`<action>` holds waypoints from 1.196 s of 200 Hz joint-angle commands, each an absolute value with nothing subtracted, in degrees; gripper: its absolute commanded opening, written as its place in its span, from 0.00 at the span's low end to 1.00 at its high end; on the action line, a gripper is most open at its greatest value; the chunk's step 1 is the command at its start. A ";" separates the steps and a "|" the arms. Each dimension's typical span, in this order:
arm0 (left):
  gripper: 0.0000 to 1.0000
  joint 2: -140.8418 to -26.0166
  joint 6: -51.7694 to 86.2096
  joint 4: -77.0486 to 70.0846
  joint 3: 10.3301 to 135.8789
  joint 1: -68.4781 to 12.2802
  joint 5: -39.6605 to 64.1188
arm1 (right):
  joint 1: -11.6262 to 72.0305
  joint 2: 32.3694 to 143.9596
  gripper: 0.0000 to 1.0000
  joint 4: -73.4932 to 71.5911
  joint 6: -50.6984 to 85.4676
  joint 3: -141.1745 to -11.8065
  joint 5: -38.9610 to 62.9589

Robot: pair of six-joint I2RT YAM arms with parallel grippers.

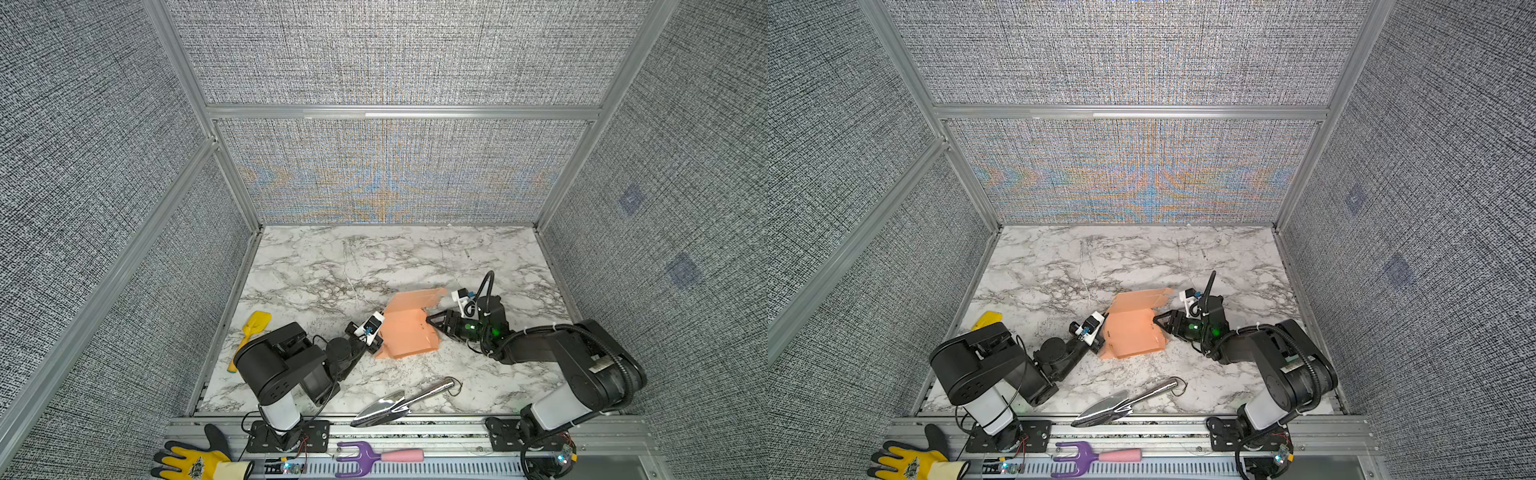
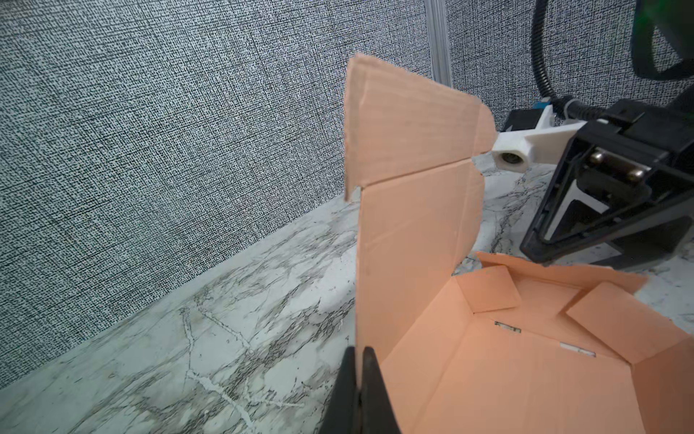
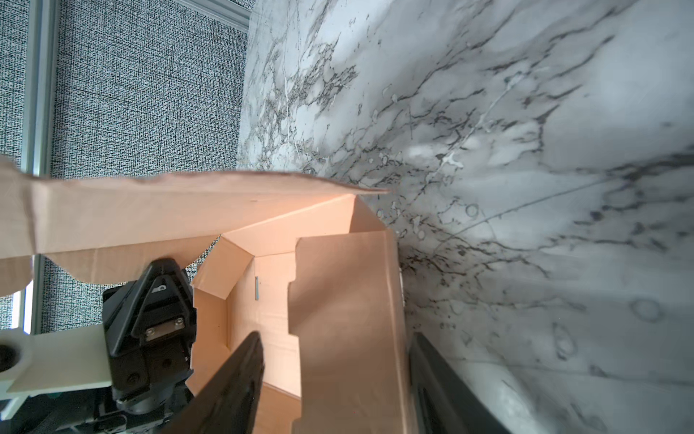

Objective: Assemble paper box
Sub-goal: Fold the bottom flaps of a flat cardboard box at the center of the table.

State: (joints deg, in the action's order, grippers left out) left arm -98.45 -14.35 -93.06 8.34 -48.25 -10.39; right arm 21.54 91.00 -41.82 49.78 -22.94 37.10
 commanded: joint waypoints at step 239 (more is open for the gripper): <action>0.00 -97.40 -11.78 -101.78 8.27 -48.56 -8.39 | 27.95 89.52 0.44 -26.38 40.96 -28.70 25.77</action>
